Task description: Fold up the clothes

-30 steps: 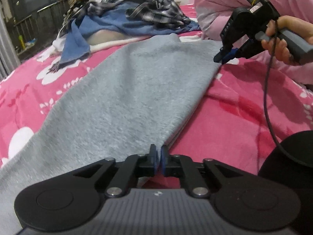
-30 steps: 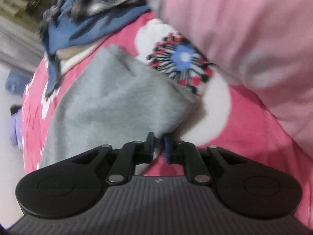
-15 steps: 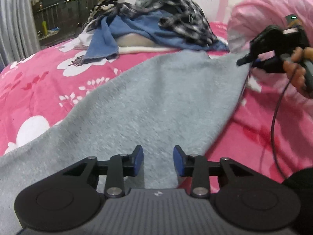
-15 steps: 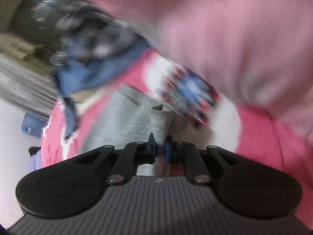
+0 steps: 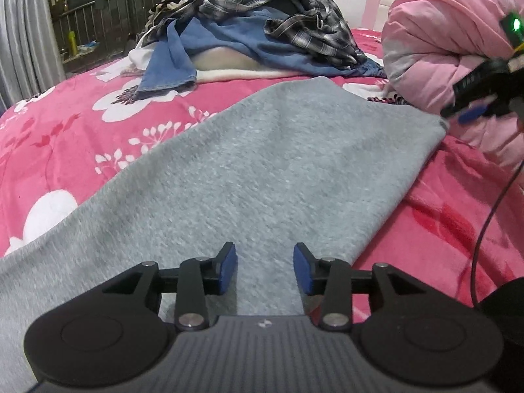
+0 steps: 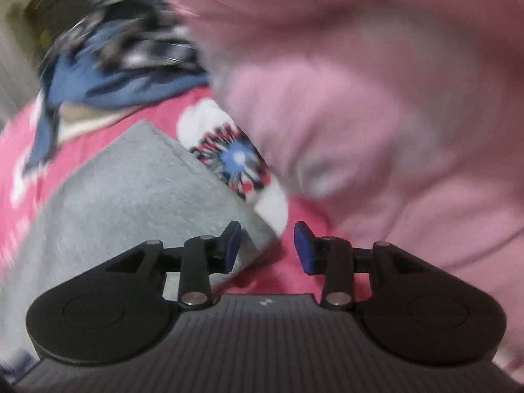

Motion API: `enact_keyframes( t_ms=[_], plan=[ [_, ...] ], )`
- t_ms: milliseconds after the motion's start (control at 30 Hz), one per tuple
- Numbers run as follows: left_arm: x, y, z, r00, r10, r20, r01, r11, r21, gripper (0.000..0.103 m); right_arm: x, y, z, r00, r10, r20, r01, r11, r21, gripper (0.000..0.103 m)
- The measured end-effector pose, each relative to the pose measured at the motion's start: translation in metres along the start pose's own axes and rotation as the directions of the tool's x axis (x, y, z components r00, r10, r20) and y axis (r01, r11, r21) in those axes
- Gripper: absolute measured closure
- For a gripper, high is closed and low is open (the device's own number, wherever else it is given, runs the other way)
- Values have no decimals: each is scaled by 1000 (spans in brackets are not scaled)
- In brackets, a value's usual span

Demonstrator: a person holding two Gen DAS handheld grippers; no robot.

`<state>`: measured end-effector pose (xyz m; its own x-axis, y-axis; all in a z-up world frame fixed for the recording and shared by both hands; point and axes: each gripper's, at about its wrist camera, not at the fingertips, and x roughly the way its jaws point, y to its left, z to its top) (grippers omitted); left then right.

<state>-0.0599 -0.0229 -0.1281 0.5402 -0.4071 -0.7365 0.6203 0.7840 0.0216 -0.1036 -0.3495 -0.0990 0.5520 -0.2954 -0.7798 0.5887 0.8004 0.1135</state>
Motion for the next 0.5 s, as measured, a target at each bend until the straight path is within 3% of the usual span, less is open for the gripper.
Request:
enact_keyframes(
  t_ms=[67,167,267,400,500],
  plan=[
    [0,0,0,1000,0,2,0,1000,3,60,-17,18,6,995,59,79,-49,992,-120,68],
    [0,1,0,1000,-2,1,2,1000,-2,59,-13,63,20,966,242,94,-206,934,-292,68],
    [-2,2,-1,1000,2,3,-2,1000,-2,56,21,108,22,938,347,-19,-315,826,-467,70],
    [-3,4,-2,1000,-5,6,5,1000,-3,54,54,97,43,978,207,4,-179,855,-486,76],
    [-2,7,0,1000,-15,10,15,1000,-13,52,79,89,59,995,99,23,-74,863,-499,85]
  ],
)
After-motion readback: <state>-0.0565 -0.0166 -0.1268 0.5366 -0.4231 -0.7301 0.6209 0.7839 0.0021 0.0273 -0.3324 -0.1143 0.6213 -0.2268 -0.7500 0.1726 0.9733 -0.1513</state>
